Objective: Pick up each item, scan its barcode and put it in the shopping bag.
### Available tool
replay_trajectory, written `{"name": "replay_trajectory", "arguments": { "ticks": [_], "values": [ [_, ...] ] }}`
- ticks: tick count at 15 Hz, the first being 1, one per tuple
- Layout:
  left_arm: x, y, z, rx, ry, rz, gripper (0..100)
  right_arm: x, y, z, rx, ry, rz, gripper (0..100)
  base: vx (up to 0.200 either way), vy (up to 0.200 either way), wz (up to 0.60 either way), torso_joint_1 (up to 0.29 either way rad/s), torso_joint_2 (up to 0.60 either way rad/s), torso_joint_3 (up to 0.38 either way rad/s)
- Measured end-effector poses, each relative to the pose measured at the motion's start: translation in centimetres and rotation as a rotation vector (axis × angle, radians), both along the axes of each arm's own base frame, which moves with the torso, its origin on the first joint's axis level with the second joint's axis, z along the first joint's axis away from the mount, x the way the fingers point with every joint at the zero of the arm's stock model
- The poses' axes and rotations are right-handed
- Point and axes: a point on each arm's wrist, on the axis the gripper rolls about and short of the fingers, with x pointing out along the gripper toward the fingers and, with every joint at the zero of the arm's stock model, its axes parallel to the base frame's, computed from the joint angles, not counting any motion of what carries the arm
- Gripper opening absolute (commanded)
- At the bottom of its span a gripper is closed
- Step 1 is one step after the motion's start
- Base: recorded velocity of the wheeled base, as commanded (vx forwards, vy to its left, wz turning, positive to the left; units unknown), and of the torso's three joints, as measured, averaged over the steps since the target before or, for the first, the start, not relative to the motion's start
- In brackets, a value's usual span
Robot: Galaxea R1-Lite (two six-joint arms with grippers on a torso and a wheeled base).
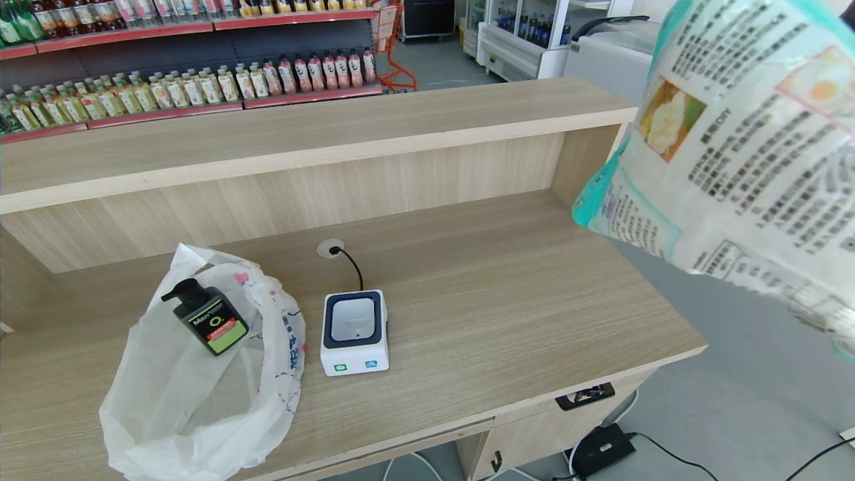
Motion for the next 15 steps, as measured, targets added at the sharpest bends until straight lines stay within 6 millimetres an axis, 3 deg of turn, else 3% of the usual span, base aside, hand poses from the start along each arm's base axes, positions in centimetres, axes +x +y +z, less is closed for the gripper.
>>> {"name": "replay_trajectory", "arguments": {
  "ticks": [4, 15],
  "values": [
    [0.0, 0.0, 0.0, 0.0, 0.0, 0.0, 100, -0.9, 0.6, 0.5, 0.031, -0.068, 0.051, 0, 0.0, 0.0, 0.0, 0.0, 0.0, 0.0],
    [0.0, 0.0, 0.0, 0.0, 0.0, 0.0, 100, 1.0, 0.4, 0.3, 0.083, -0.25, 0.023, 0, 0.0, 0.0, 0.0, 0.0, 0.0, 0.0]
  ]
}}
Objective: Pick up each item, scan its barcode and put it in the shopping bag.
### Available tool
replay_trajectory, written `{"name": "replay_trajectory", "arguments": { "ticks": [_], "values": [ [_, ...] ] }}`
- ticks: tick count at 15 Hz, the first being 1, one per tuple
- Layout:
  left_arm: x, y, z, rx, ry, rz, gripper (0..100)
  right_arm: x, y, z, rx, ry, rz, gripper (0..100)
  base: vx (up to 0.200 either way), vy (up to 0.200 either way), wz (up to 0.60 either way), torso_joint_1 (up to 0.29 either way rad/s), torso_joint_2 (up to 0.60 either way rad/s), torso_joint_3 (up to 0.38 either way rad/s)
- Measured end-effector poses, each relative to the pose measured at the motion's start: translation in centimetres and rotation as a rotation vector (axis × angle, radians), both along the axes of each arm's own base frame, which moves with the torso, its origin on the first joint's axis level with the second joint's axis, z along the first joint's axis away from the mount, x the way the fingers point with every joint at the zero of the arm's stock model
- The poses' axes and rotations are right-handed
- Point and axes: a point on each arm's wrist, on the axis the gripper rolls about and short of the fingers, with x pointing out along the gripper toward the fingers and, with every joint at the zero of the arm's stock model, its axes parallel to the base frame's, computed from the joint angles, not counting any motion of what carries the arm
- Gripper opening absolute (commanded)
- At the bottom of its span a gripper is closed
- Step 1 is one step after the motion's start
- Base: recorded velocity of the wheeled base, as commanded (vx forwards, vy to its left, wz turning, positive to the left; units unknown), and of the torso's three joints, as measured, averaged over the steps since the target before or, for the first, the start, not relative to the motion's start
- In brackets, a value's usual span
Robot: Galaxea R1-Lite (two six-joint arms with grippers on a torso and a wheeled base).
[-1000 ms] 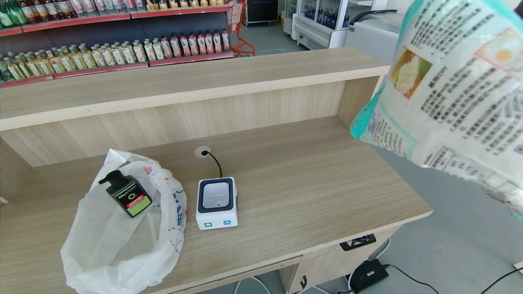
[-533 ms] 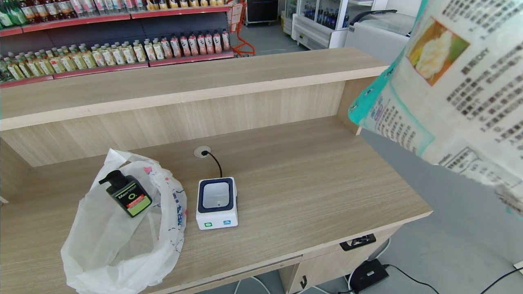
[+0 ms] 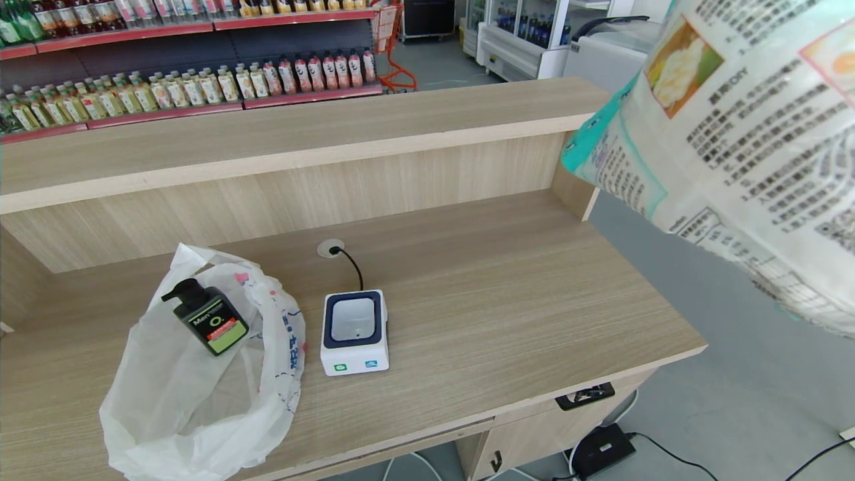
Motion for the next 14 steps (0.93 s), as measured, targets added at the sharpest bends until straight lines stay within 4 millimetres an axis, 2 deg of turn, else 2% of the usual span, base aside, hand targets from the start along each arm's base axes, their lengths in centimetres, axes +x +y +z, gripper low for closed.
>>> {"name": "replay_trajectory", "arguments": {
  "ticks": [4, 5, 7, 8, 10, 11, 14],
  "values": [
    [0.0, 0.0, 0.0, 0.0, 0.0, 0.0, 100, 0.6, 0.2, 0.0, 0.019, -0.079, 0.0, 0, 0.0, 0.0, 0.0, 0.0, 0.0, 0.0],
    [0.0, 0.0, 0.0, 0.0, 0.0, 0.0, 100, 1.3, 0.4, 0.0, 0.03, -0.187, -0.007, 0, 0.0, 0.0, 0.0, 0.0, 0.0, 0.0],
    [0.0, 0.0, 0.0, 0.0, 0.0, 0.0, 100, 3.6, 1.0, 0.4, 0.043, -0.55, -0.062, 0, 0.0, 0.0, 0.0, 0.0, 0.0, 0.0],
    [0.0, 0.0, 0.0, 0.0, 0.0, 0.0, 100, 4.8, 1.4, 0.9, 0.054, -0.752, -0.102, 0, 0.0, 0.0, 0.0, 0.0, 0.0, 0.0],
    [0.0, 0.0, 0.0, 0.0, 0.0, 0.0, 100, 6.2, 2.3, 2.0, -0.009, -1.019, -0.234, 0, 0.0, 0.0, 0.0, 0.0, 0.0, 0.0],
    [0.0, 0.0, 0.0, 0.0, 0.0, 0.0, 100, 6.0, 3.1, 2.4, -0.047, -1.086, -0.298, 0, 0.0, 0.0, 0.0, 0.0, 0.0, 0.0],
    [0.0, 0.0, 0.0, 0.0, 0.0, 0.0, 100, 4.4, 4.5, 3.2, -0.139, -1.124, -0.441, 0, 0.0, 0.0, 0.0, 0.0, 0.0, 0.0]
  ]
}}
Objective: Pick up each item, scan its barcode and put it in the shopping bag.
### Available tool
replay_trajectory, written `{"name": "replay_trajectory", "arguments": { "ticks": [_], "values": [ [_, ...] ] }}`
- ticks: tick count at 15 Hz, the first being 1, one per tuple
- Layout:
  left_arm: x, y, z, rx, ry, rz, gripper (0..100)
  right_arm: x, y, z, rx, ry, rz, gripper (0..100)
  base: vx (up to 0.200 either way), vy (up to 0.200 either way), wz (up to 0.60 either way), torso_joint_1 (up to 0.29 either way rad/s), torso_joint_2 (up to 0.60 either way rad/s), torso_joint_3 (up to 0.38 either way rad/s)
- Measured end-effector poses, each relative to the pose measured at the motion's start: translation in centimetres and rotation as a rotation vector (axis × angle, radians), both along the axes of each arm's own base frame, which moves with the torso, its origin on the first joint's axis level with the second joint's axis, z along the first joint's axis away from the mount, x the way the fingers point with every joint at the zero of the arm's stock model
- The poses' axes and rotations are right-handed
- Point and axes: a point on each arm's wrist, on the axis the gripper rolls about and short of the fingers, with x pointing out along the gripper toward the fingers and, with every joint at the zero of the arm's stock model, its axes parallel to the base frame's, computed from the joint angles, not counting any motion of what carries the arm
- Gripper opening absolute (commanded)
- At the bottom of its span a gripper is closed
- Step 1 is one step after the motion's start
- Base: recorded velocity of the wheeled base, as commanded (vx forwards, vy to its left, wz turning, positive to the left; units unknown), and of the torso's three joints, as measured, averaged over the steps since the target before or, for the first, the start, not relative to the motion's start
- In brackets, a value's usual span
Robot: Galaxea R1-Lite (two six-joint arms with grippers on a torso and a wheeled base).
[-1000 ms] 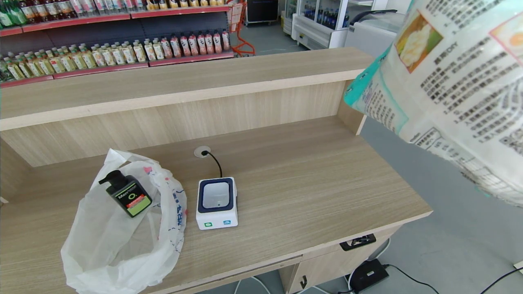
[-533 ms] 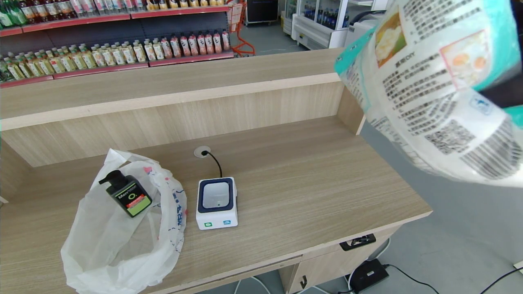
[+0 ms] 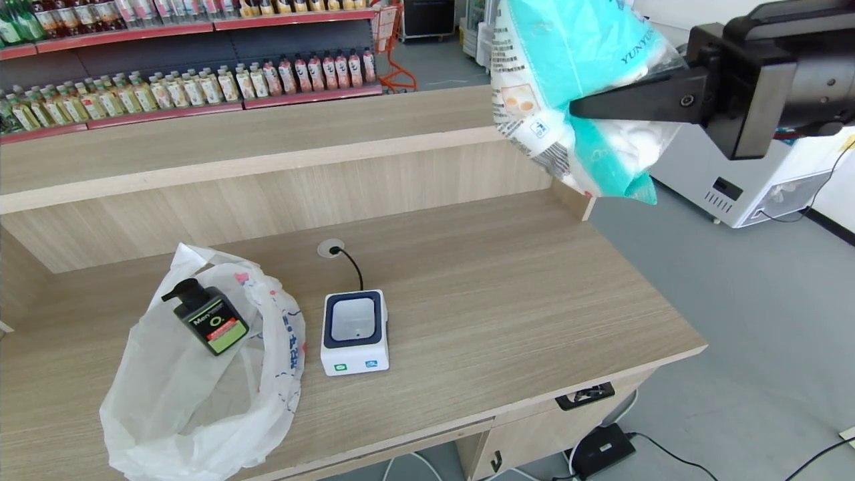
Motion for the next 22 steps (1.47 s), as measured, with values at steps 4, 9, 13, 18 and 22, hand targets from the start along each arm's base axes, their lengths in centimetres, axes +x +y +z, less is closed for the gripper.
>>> {"name": "replay_trajectory", "arguments": {
  "ticks": [4, 9, 13, 18, 22],
  "values": [
    [0.0, 0.0, 0.0, 0.0, 0.0, 0.0, 100, -2.5, 1.8, 0.1, 0.094, 0.172, -0.471, 0, 0.0, 0.0, 0.0, 0.0, 0.0, 0.0],
    [0.0, 0.0, 0.0, 0.0, 0.0, 0.0, 100, -5.1, 1.7, -0.2, 0.052, 0.138, -0.469, 0, 0.0, 0.0, 0.0, 0.0, 0.0, 0.0],
    [0.0, 0.0, 0.0, 0.0, 0.0, 0.0, 100, -5.0, 0.5, -0.7, -0.077, 0.039, -0.487, 0, 0.0, 0.0, 0.0, 0.0, 0.0, 0.0],
    [0.0, 0.0, 0.0, 0.0, 0.0, 0.0, 100, -5.0, 0.0, -0.6, -0.126, -0.022, -0.488, 0, 0.0, 0.0, 0.0, 0.0, 0.0, 0.0],
    [0.0, 0.0, 0.0, 0.0, 0.0, 0.0, 100, -4.8, 0.0, -0.8, -0.124, -0.012, -0.486, 0, 0.0, 0.0, 0.15, 0.001, 0.0, 0.002]
  ]
}}
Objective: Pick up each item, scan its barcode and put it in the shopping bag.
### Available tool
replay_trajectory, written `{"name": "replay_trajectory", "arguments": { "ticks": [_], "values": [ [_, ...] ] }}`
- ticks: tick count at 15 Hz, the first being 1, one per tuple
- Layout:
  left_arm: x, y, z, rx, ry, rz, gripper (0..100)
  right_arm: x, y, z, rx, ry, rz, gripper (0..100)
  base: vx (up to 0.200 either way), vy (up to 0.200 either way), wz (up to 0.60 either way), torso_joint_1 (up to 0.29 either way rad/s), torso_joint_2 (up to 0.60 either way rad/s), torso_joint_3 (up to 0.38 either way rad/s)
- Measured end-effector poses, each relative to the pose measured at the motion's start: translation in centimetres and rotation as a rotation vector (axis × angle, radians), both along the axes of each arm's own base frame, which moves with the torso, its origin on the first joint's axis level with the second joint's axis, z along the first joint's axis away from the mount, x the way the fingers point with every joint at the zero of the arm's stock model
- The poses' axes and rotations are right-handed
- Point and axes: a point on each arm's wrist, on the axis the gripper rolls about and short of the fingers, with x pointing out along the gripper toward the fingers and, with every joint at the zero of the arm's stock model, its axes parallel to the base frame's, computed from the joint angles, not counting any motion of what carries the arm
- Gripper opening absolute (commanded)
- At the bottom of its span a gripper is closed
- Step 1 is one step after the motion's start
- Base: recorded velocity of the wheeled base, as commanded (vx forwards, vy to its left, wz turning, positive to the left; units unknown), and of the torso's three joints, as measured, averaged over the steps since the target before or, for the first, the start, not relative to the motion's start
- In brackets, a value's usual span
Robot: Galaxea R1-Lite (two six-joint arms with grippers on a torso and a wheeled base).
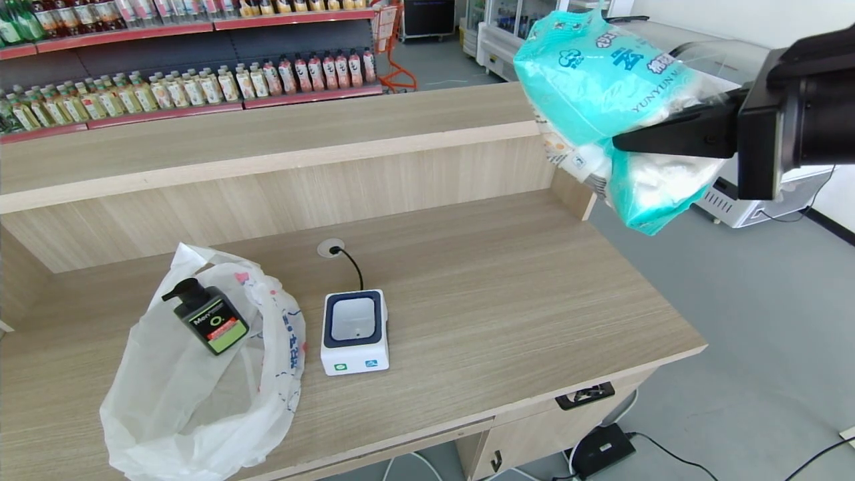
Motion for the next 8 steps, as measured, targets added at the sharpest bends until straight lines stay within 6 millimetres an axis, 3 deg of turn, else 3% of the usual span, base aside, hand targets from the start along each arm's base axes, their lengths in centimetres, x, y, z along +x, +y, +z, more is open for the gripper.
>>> {"name": "replay_trajectory", "arguments": {
  "ticks": [8],
  "values": [
    [0.0, 0.0, 0.0, 0.0, 0.0, 0.0, 100, 0.62, 0.73, 0.43, 0.042, -0.057, 0.011, 0, 0.0, 0.0, 0.6, 0.003, 0.0, 0.002]
  ]
}}
